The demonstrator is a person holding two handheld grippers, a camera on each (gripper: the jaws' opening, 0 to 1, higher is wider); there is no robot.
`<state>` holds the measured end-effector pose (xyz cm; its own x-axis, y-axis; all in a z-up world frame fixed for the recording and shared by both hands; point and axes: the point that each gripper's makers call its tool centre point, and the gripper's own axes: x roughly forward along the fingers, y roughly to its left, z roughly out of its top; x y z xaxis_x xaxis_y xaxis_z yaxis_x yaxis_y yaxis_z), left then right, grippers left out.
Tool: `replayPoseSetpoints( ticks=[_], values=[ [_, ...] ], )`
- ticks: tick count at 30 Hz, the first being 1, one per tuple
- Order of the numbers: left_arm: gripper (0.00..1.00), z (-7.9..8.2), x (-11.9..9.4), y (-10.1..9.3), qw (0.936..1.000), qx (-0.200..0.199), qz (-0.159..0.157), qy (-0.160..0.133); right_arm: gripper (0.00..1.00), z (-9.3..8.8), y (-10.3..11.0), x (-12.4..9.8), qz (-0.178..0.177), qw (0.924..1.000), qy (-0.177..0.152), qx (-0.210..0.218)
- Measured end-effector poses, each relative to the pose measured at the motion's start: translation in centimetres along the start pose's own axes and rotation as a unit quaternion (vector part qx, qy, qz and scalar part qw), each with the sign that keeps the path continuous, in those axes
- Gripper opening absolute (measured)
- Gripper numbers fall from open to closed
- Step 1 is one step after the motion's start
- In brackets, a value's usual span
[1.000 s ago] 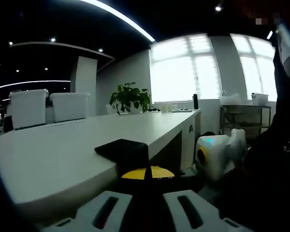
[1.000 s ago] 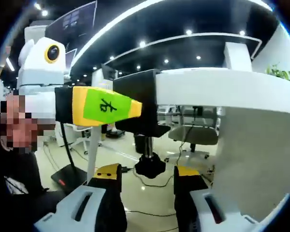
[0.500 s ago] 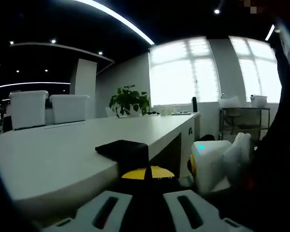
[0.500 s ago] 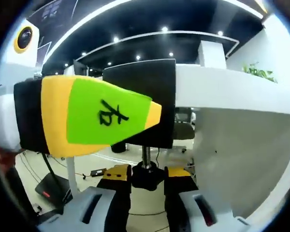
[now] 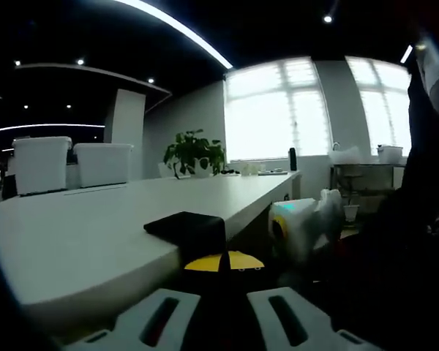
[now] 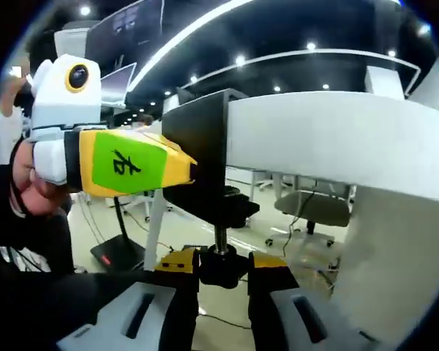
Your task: Clamp the fixed fixture on the desktop, loosen the retaining clip, secure it to the edge of the desk, and tighten the retaining clip.
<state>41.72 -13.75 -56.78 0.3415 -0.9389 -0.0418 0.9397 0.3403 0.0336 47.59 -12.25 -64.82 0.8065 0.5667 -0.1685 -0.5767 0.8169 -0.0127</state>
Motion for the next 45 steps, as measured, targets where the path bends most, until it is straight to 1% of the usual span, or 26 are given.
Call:
replayPoseSetpoints(
  ticks=[2, 5, 7, 8, 9, 10, 13, 14, 16, 17, 18, 21, 22, 23, 26, 28, 30, 31, 32, 33, 37, 38, 41, 42, 43, 45],
  values=[
    [0.02, 0.0, 0.1, -0.2, 1.0, 0.001, 0.0, 0.001, 0.23, 0.1, 0.1, 0.1, 0.014, 0.9995, -0.003, -0.027],
    [0.02, 0.0, 0.0, -0.2, 1.0, 0.004, -0.001, 0.003, 0.23, 0.2, 0.3, 0.3, 0.048, 0.998, -0.005, -0.042],
    [0.02, 0.0, 0.0, -0.2, 1.0, 0.004, -0.001, 0.004, 0.23, 0.2, 0.3, 0.3, 0.061, 0.9968, -0.007, -0.052],
    [0.02, 0.1, 0.0, -0.2, 1.0, 0.005, -0.002, 0.005, 0.23, 0.3, 0.7, 0.4, 0.079, 0.9953, -0.011, -0.055],
    [0.02, 0.1, 0.0, -0.2, 1.0, 0.004, -0.002, 0.005, 0.23, 0.2, 0.6, 0.2, 0.077, 0.9954, -0.014, -0.056],
    [0.02, 0.0, 0.0, -0.2, 1.0, 0.002, -0.003, 0.006, 0.23, 0.3, 0.9, 0.2, 0.079, 0.9941, -0.023, -0.071],
    [0.02, 0.0, -0.1, 0.0, 1.0, 0.003, -0.003, 0.005, 0.24, 0.5, 1.1, 0.2, 0.081, 0.994, -0.02, -0.071],
    [0.02, 0.0, -0.1, -0.1, 1.0, 0.003, -0.001, 0.005, 0.24, 0.5, 1.1, 0.2, 0.075, 0.9954, -0.015, -0.058],
    [0.02, 0.0, -0.1, -0.2, 1.0, 0.003, 0.001, 0.005, 0.25, 0.5, 1.0, 0.1, 0.059, 0.9966, -0.014, -0.055],
    [0.02, 0.0, -0.1, -0.2, 1.0, 0.003, 0.001, 0.005, 0.27, 0.6, 0.6, 0.0, 0.037, 0.9971, -0.016, -0.065],
    [0.02, 0.0, -0.2, -0.2, 1.0, 0.001, 0.0, 0.004, 0.31, 0.6, 0.3, -0.2, 0.018, 0.9972, -0.019, -0.07],
    [0.02, 0.0, -0.1, -0.2, 1.0, 0.0, -0.001, 0.002, 0.44, 0.6, 0.0, -0.9, -0.034, 0.9981, -0.023, -0.047],
    [0.02, 0.0, -0.1, -0.2, 1.0, 0.001, -0.001, 0.001, 0.47, 0.5, -0.3, -1.4, -0.074, 0.9965, -0.021, -0.034],
    [0.02, 0.0, -0.1, -0.3, 1.0, 0.0, -0.001, 0.001, 0.49, 0.4, -0.1, -1.5, -0.096, 0.9946, -0.02, -0.033],
    [0.02, 0.1, -0.2, -0.3, 1.0, -0.002, -0.003, -0.003, 0.58, 0.7, 0.9, -1.3, -0.155, 0.9866, -0.028, -0.04],
    [0.02, 0.1, -0.3, -0.2, 1.0, -0.003, -0.003, -0.006, 0.6, 1.1, 1.0, -1.0, -0.189, 0.9806, -0.032, -0.04],
    [0.02, 0.2, -0.6, 0.2, 0.9999, -0.004, -0.003, -0.01, 0.59, 1.1, 0.8, -0.6, -0.214, 0.9762, -0.033, -0.008],
    [0.02, 0.2, -0.7, 0.4, 0.9999, -0.005, -0.004, -0.011, 0.58, 1.0, 0.2, -0.4, -0.24, 0.97, -0.035, 0.012],
    [0.02, 0.2, -0.7, 0.5, 0.9999, -0.005, -0.004, -0.011, 0.55, 0.9, -0.1, -0.3, -0.248, 0.968, -0.03, 0.022],
    [0.02, 0.3, -0.7, 0.4, 0.9999, -0.004, -0.004, -0.012, 0.49, 0.9, -0.1, 0.0, -0.247, 0.9682, -0.03, 0.027],
    [0.02, 0.3, -0.7, 0.3, 0.9999, -0.002, -0.005, -0.013, 0.35, 0.7, -0.5, 0.3, -0.264, 0.9641, -0.015, 0.024],
    [0.02, 0.3, -0.7, 0.2, 0.9999, -0.003, -0.005, -0.014, 0.34, 0.5, -0.2, 0.0, -0.269, 0.9628, -0.01, 0.02],
    [0.02, 0.3, -0.6, 0.2, 0.9999, -0.003, -0.004, -0.015, 0.28, 0.3, -0.6, -0.3, -0.274, 0.9615, -0.004, 0.011],
    [0.02, 0.3, -0.6, 0.2, 0.9999, -0.002, -0.004, -0.016, 0.26, -0.2, -0.9, -0.4, -0.278, 0.9604, 0.007, 0.012],
    [0.02, 0.3, -0.6, 0.2, 0.9999, -0.002, -0.003, -0.016, 0.26, -0.9, -1.0, -0.6, -0.277, 0.9602, 0.013, 0.03],
    [0.02, 0.3, -0.6, 0.3, 0.9999, -0.002, -0.003, -0.016, 0.25, -0.6, -0.6, -0.5, -0.263, 0.9634, 0.002, 0.053]
  ],
)
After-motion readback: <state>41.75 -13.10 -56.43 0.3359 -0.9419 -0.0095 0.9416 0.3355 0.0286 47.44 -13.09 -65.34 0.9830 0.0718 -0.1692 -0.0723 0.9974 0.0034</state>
